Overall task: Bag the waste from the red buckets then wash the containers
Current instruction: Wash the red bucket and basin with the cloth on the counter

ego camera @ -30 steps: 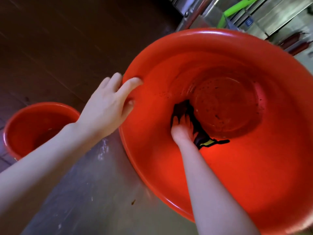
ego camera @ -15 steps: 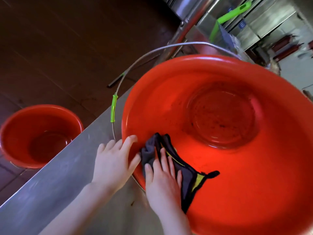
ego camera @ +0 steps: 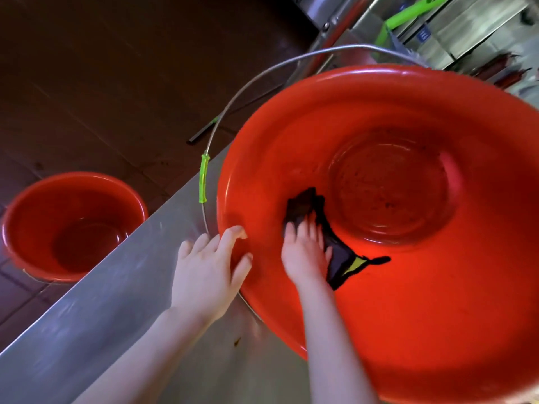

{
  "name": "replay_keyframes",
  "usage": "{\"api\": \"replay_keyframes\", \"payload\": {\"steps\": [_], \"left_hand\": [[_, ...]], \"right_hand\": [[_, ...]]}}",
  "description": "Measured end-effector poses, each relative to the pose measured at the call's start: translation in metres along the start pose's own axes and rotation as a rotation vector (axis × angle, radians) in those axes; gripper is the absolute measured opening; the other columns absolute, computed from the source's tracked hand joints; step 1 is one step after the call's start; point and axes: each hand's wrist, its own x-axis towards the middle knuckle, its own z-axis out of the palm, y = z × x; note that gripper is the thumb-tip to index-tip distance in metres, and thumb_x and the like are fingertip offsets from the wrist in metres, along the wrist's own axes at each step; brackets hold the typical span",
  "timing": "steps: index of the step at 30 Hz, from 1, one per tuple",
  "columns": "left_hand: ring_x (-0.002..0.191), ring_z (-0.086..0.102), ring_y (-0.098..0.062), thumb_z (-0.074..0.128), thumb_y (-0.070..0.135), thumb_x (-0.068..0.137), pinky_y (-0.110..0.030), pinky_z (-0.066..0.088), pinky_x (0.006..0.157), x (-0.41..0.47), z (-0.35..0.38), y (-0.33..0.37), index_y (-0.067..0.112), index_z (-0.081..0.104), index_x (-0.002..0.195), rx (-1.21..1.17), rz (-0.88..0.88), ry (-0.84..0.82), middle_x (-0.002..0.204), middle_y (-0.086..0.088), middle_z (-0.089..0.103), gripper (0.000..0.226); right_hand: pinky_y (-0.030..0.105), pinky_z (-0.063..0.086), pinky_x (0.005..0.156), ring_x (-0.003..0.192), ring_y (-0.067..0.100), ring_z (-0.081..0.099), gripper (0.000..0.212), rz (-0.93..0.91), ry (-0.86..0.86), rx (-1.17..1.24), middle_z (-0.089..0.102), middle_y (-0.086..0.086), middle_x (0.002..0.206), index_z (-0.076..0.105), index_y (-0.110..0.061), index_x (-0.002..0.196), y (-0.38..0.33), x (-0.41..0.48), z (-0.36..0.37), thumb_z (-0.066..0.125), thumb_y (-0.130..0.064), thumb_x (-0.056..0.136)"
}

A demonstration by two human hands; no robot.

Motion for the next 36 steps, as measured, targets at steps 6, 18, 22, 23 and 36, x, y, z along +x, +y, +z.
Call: {"api": "replay_keyframes", "payload": {"steps": [6, 18, 22, 23, 36], "left_hand": [[0.078, 0.056, -0.023, 0.034, 0.047, 0.094, -0.039, 0.038, 0.073, -0.001, -0.001, -0.001, 0.031, 0.044, 0.113, 0.001, 0.017, -0.023, 0.087, 0.006, 0.068, 0.027], [0.084, 0.057, -0.018, 0.031, 0.049, 0.096, -0.039, 0.038, 0.082, 0.002, -0.004, 0.0, 0.033, 0.041, 0.115, 0.018, -0.001, -0.081, 0.095, 0.01, 0.066, 0.026], [0.08, 0.064, -0.019, 0.026, 0.055, 0.098, -0.036, 0.048, 0.074, 0.01, -0.037, -0.004, 0.041, 0.036, 0.118, -0.134, 0.081, -0.227, 0.09, 0.007, 0.066, 0.026], [0.077, 0.065, -0.02, 0.03, 0.054, 0.096, -0.033, 0.05, 0.067, 0.016, -0.048, -0.006, 0.044, 0.038, 0.124, -0.123, 0.128, -0.198, 0.092, 0.007, 0.065, 0.031], [0.07, 0.067, -0.026, 0.071, 0.027, 0.084, -0.033, 0.05, 0.044, 0.061, -0.073, -0.001, 0.029, 0.043, 0.127, 0.067, 0.34, 0.035, 0.119, 0.002, 0.062, 0.051]], "right_hand": [[0.052, 0.012, 0.115, 0.148, 0.01, 0.003, 0.058, -0.199, 0.03, -0.078, -0.002, -0.014, 0.162, 0.016, -0.033, 0.151, -0.001, -0.072, 0.027, 0.015, -0.054, 0.097], [0.054, 0.013, 0.115, 0.148, 0.016, 0.009, 0.057, -0.132, 0.073, -0.009, 0.005, -0.005, 0.163, 0.02, -0.025, 0.152, -0.012, -0.027, 0.013, 0.02, -0.046, 0.1], [0.049, 0.015, 0.116, 0.149, 0.012, 0.005, 0.06, -0.298, 0.068, -0.089, -0.004, -0.013, 0.162, 0.014, -0.033, 0.153, -0.007, -0.093, 0.025, 0.017, -0.054, 0.097], [0.048, 0.013, 0.117, 0.149, 0.011, 0.001, 0.058, -0.291, 0.019, -0.097, -0.01, -0.014, 0.161, 0.01, -0.034, 0.153, -0.003, -0.088, 0.022, 0.021, -0.052, 0.099], [0.058, 0.004, 0.117, 0.144, -0.001, -0.017, 0.056, -0.497, -0.247, -0.257, -0.024, -0.03, 0.152, -0.001, -0.05, 0.148, 0.059, -0.08, -0.024, 0.028, -0.051, 0.1]]}}
